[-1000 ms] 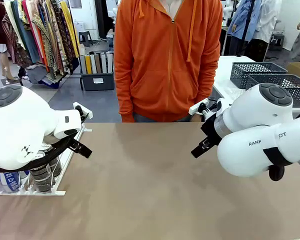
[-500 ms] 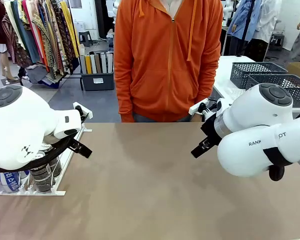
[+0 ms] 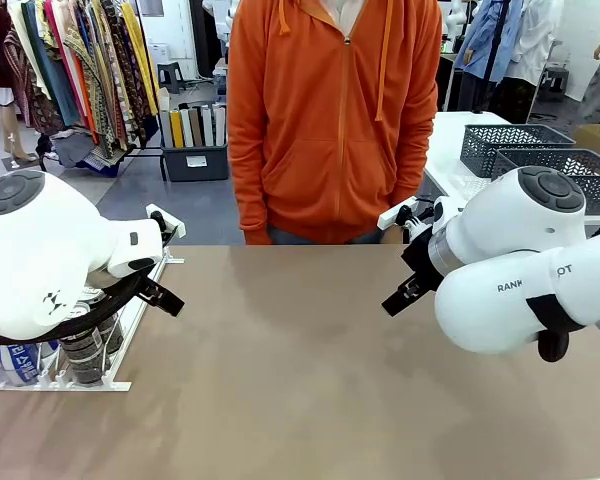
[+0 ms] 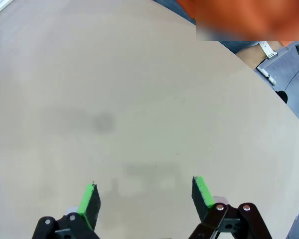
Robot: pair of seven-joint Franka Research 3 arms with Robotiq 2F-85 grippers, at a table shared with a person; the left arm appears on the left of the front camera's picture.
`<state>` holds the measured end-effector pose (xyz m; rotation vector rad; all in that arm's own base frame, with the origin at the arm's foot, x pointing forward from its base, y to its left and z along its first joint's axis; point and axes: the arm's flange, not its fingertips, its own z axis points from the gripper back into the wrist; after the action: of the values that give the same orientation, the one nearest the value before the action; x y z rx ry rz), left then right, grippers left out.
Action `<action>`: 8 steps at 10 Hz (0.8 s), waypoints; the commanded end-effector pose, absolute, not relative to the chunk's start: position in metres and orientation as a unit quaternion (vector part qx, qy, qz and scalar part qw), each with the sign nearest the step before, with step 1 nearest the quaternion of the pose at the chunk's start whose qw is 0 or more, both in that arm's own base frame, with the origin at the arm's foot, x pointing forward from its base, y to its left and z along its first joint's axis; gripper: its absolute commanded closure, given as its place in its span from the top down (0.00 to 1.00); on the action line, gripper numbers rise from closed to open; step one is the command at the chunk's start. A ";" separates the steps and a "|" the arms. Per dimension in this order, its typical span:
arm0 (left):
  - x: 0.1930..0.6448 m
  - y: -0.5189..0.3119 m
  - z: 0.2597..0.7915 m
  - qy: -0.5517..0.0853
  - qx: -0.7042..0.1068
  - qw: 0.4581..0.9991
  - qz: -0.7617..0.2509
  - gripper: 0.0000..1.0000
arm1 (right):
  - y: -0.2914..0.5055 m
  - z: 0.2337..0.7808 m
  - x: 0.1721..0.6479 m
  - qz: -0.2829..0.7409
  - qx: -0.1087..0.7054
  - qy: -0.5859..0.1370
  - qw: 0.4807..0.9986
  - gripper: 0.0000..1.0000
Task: Retrieve and store the cans from the dispenser.
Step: Pick up one can from the Automatic Can Dispenser and place it in the middle of the table.
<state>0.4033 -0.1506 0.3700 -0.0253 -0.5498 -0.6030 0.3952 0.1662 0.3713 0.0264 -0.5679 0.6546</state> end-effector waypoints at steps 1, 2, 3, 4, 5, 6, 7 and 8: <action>0.403 -0.151 0.370 -0.267 -0.012 0.918 -0.293 1.00 | 0.166 0.371 0.395 0.317 0.013 -0.275 0.908 1.00; 0.390 -0.147 0.391 -0.228 -0.068 0.912 -0.334 1.00 | 0.156 0.387 0.386 0.327 0.083 -0.224 0.915 1.00; 0.378 -0.145 0.417 -0.216 -0.124 0.903 -0.350 1.00 | 0.143 0.408 0.381 0.282 0.143 -0.184 0.931 1.00; 0.368 -0.143 0.448 -0.180 -0.180 0.918 -0.303 1.00 | 0.126 0.430 0.375 0.245 0.192 -0.169 0.935 1.00; 0.356 -0.134 0.476 -0.180 -0.231 0.914 -0.281 1.00 | 0.105 0.452 0.365 0.217 0.266 -0.160 0.926 1.00; 0.342 -0.109 0.508 -0.178 -0.305 0.888 -0.295 1.00 | 0.075 0.476 0.348 0.220 0.364 -0.154 0.892 1.00; 0.330 -0.073 0.534 -0.200 -0.355 0.862 -0.302 1.00 | 0.041 0.493 0.331 0.213 0.421 -0.185 0.862 1.00; 0.319 -0.028 0.552 -0.242 -0.407 0.840 -0.266 1.00 | 0.002 0.502 0.315 0.197 0.480 -0.220 0.826 1.00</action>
<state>0.3151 -0.0710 0.5516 -0.7651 -0.4569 -0.6327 0.3204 0.0401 0.5111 0.9103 -0.4106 0.4736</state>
